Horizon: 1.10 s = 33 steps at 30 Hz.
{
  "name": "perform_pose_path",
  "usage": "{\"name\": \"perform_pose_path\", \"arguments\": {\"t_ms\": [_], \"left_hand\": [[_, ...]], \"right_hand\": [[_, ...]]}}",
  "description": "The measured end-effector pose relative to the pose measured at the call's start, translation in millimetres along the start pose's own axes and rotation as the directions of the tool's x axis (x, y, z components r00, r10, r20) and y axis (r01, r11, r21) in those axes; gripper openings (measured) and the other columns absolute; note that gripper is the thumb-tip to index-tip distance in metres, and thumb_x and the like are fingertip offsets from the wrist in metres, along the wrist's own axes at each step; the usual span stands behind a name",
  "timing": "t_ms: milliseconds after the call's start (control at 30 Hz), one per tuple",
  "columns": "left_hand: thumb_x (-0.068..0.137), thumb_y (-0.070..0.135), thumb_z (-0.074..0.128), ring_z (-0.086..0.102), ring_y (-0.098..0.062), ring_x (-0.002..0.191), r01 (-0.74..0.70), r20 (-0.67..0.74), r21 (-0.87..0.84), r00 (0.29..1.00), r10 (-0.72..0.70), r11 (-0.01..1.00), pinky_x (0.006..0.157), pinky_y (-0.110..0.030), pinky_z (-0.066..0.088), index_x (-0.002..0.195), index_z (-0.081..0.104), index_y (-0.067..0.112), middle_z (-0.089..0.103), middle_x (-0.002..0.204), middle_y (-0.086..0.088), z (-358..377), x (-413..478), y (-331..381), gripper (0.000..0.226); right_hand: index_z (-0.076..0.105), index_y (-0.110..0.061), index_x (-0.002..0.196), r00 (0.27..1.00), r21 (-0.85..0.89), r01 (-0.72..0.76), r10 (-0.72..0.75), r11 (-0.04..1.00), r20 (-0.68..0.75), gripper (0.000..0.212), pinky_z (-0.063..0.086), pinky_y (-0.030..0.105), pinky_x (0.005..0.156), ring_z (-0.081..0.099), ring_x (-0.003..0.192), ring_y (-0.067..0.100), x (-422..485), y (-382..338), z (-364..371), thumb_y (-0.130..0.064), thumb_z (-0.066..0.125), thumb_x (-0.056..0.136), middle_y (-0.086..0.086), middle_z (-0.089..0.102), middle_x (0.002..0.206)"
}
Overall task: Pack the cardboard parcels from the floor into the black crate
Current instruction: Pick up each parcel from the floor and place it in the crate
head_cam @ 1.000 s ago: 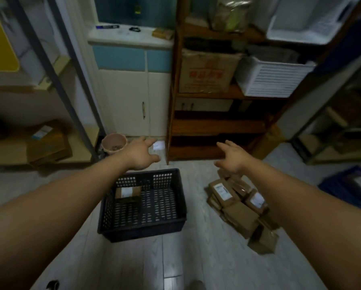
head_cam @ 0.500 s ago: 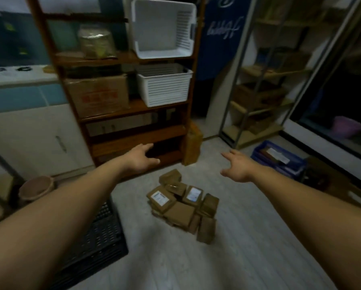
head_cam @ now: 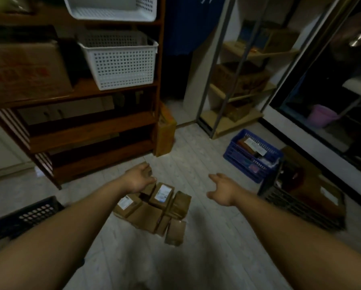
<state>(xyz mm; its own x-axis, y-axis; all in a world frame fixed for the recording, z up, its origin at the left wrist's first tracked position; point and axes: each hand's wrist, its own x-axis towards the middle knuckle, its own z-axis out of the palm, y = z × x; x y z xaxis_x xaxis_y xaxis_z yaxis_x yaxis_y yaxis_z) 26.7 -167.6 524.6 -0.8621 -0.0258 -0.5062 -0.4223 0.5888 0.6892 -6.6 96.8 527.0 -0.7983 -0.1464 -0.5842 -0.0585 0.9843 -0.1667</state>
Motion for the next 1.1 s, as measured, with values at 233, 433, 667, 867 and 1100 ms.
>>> {"name": "perform_pose_path", "arguments": {"t_ms": [233, 433, 667, 867, 1100], "left_hand": [[0.094, 0.017, 0.054, 0.055, -0.007, 0.097, 0.067, 0.034, -0.062, 0.997, -0.065, 0.996, 0.069, -0.002, 0.039, 0.118, 0.056, 0.011, 0.058, 0.109, -0.002, 47, 106, -26, 0.025], [0.091, 0.005, 0.055, 0.051, -0.013, 0.102, 0.154, 0.057, -0.093, 0.987, -0.15, 0.984, 0.064, 0.004, 0.039, 0.127, 0.051, 0.004, 0.056, 0.118, -0.008, 128, 225, -57, 0.036], [0.077, 0.047, 0.071, 0.048, -0.027, 0.124, 0.283, 0.038, -0.126, 0.959, -0.281, 0.951, 0.107, -0.034, 0.037, 0.137, 0.042, 0.009, 0.047, 0.135, -0.005, 267, 385, -135, 0.077], [0.094, 0.015, 0.05, 0.048, -0.019, 0.118, 0.277, 0.07, -0.19, 0.961, -0.269, 0.942, 0.1, -0.018, 0.039, 0.134, 0.045, 0.01, 0.049, 0.131, -0.003, 349, 464, -197, 0.04], [0.094, 0.024, 0.051, 0.057, -0.028, 0.109, 0.419, 0.162, -0.217, 0.906, -0.391, 0.882, 0.1, -0.047, 0.044, 0.124, 0.055, 0.015, 0.06, 0.119, -0.011, 373, 488, -224, 0.032]], "right_hand": [[0.012, -0.018, 0.153, 0.991, 0.163, 0.05, -0.069, 0.985, 0.118, 0.076, 0.018, 0.039, 0.119, 0.015, 0.147, 0.026, 125, 20, 29, -0.039, 0.055, 0.094, 0.009, 0.009, 0.16], [0.023, -0.016, 0.15, 0.983, 0.315, -0.008, -0.049, 0.949, 0.174, 0.07, 0.031, 0.04, 0.113, 0.031, 0.141, 0.03, 265, 78, 73, -0.039, 0.054, 0.092, 0.009, 0.029, 0.154], [0.041, -0.011, 0.136, 0.952, 0.398, -0.099, -0.03, 0.912, 0.305, 0.043, 0.043, 0.033, 0.093, 0.053, 0.119, 0.027, 427, 149, 207, -0.025, 0.051, 0.097, 0.011, 0.052, 0.129], [0.049, -0.012, 0.131, 0.93, 0.649, -0.238, -0.022, 0.723, 0.366, 0.045, 0.046, 0.033, 0.092, 0.057, 0.109, 0.026, 505, 164, 340, -0.032, 0.059, 0.091, 0.014, 0.057, 0.127], [0.05, -0.024, 0.13, 0.959, 0.782, -0.234, 0.008, 0.578, 0.282, 0.047, 0.049, 0.046, 0.097, 0.06, 0.11, 0.026, 523, 154, 401, -0.026, 0.065, 0.085, 0.005, 0.062, 0.122]]}}
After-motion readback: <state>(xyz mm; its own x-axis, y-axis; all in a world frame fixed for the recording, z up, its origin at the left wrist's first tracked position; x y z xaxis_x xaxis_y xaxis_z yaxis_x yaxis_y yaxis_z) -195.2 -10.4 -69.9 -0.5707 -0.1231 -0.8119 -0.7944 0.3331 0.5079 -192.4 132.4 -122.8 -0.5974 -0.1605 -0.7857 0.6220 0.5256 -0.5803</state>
